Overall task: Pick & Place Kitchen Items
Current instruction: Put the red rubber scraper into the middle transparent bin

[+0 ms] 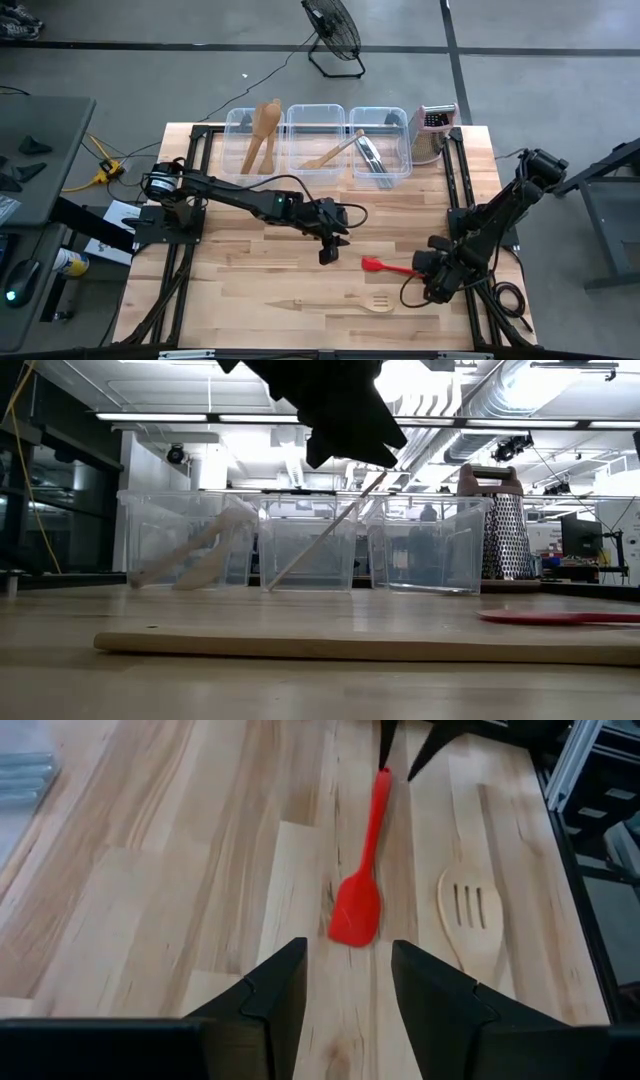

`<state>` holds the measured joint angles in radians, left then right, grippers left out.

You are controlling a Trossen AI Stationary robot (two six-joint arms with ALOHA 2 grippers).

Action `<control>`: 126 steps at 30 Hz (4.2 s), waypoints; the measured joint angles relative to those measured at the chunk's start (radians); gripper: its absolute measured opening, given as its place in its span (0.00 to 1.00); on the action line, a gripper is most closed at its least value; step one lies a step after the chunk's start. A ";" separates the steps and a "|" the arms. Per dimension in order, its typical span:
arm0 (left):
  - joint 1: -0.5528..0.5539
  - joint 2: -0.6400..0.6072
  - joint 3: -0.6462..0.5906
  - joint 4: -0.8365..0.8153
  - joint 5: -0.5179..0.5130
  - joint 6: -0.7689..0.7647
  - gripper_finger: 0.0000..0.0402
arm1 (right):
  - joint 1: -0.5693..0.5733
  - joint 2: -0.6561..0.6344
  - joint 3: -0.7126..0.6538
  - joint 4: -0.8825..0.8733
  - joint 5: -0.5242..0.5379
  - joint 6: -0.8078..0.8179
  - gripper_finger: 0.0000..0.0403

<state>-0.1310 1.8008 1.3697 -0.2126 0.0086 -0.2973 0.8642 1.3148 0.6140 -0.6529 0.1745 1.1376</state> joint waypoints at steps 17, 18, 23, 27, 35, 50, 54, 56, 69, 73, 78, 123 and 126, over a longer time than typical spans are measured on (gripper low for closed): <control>0.000 0.000 0.000 -0.053 -0.001 -0.022 0.37 | 0.002 -0.003 -0.103 0.104 -0.066 -0.061 0.38; 0.000 0.000 0.000 -0.053 -0.001 -0.022 0.37 | 0.004 -0.003 -0.104 0.102 -0.058 -0.064 0.37; 0.000 0.000 0.000 -0.055 -0.002 -0.022 0.37 | 0.005 0.004 -0.105 0.092 -0.055 -0.070 0.33; 0.000 0.000 0.000 -0.058 -0.003 -0.020 0.37 | 0.005 0.033 -0.117 0.099 -0.084 -0.073 0.25; 0.000 0.000 0.000 -0.088 -0.002 -0.022 0.37 | -0.011 0.045 -0.115 0.125 -0.128 -0.097 0.03; 0.000 0.005 0.000 -0.058 0.000 -0.022 0.37 | -0.045 0.041 -0.088 0.090 -0.166 -0.097 0.01; 0.000 0.032 -0.001 0.009 0.027 -0.022 0.37 | -0.055 0.040 -0.088 0.090 -0.170 -0.114 0.01; 0.000 0.054 0.001 0.064 0.046 -0.022 0.37 | -0.055 0.040 -0.088 0.090 -0.172 -0.118 0.01; 0.075 0.204 0.000 0.173 0.285 -0.244 0.52 | -0.055 0.040 -0.087 0.087 -0.173 -0.111 0.01; 0.120 0.269 -0.003 0.227 0.419 -0.406 0.64 | -0.055 0.040 -0.087 0.086 -0.173 -0.111 0.01; 0.137 0.329 0.000 0.267 0.466 -0.572 0.68 | -0.055 0.040 -0.087 0.085 -0.174 -0.103 0.01; -0.002 0.508 0.167 0.430 0.223 -0.775 0.68 | -0.056 0.039 -0.087 0.088 -0.173 -0.084 0.01; -0.002 0.509 0.191 0.373 0.255 -0.746 0.68 | -0.056 0.039 -0.087 0.088 -0.174 -0.078 0.01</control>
<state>-0.1328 2.3096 1.5611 0.1605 0.2634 -1.0435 0.8085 1.3537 0.5270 -0.5653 0.0010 1.0595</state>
